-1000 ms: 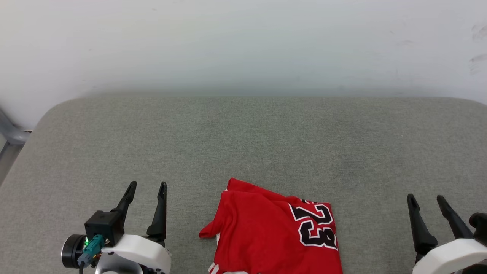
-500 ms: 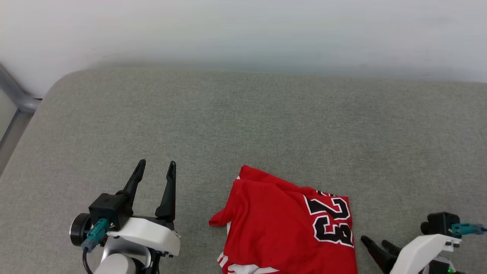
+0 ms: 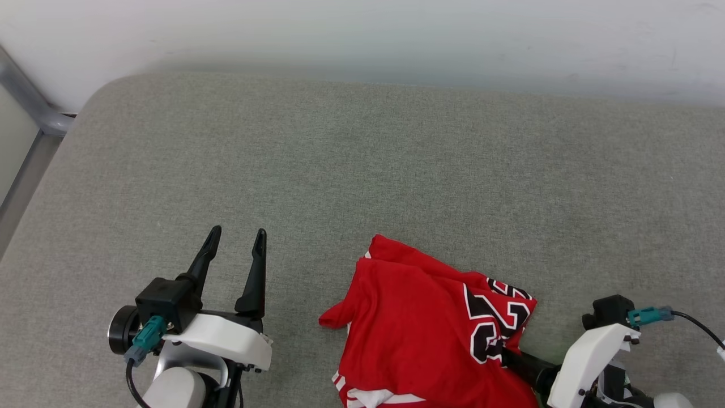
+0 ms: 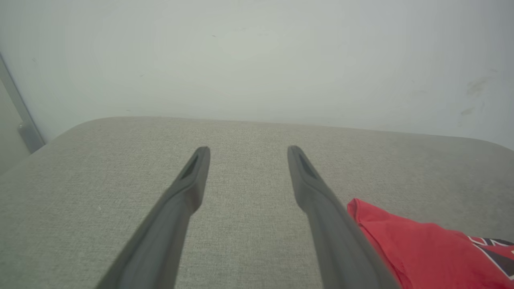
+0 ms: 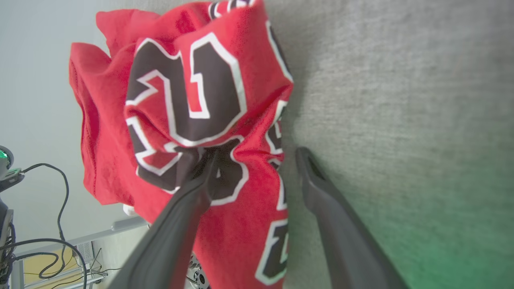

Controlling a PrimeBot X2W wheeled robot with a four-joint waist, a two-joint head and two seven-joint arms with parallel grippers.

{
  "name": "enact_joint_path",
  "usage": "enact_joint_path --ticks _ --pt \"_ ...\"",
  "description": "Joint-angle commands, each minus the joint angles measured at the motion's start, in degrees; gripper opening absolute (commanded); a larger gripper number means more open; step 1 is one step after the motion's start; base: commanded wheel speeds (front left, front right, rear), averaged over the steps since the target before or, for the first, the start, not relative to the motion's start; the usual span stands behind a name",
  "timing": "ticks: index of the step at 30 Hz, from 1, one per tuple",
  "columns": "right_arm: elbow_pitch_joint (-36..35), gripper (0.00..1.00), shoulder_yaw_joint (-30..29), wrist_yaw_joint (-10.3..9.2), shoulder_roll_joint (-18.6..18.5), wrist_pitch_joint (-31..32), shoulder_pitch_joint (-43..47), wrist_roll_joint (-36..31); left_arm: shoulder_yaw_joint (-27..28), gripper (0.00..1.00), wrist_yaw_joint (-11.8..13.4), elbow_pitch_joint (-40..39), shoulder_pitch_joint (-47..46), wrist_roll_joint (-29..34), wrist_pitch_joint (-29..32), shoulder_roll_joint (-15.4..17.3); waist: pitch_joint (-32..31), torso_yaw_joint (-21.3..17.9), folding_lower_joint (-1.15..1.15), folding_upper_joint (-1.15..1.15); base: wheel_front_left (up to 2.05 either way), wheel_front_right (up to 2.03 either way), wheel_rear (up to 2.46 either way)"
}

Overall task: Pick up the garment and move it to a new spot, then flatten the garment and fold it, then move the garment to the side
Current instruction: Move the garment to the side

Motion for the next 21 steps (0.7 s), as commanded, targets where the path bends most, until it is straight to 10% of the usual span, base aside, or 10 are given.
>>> enact_joint_path --ticks 1,3,21 --pt "3.01 0.46 2.30 -0.14 1.53 1.74 1.40 0.79 0.44 1.00 -0.25 0.17 -0.47 0.32 -0.25 -0.17 -0.07 -0.09 0.00 0.00 0.00 0.00 0.00" --pt "2.66 0.00 3.12 -0.14 1.52 1.12 0.62 1.23 0.73 1.00 -0.49 0.41 -0.20 0.56 -0.25 -0.33 -0.32 -0.24 0.00 0.00 0.00 0.00 0.00" --pt "-7.17 0.00 1.43 -0.10 -6.28 -2.65 -0.64 -11.51 1.66 1.00 -0.37 -0.17 3.25 2.09 -0.19 0.41 -4.65 -6.81 0.00 0.00 0.00 0.00 0.00"
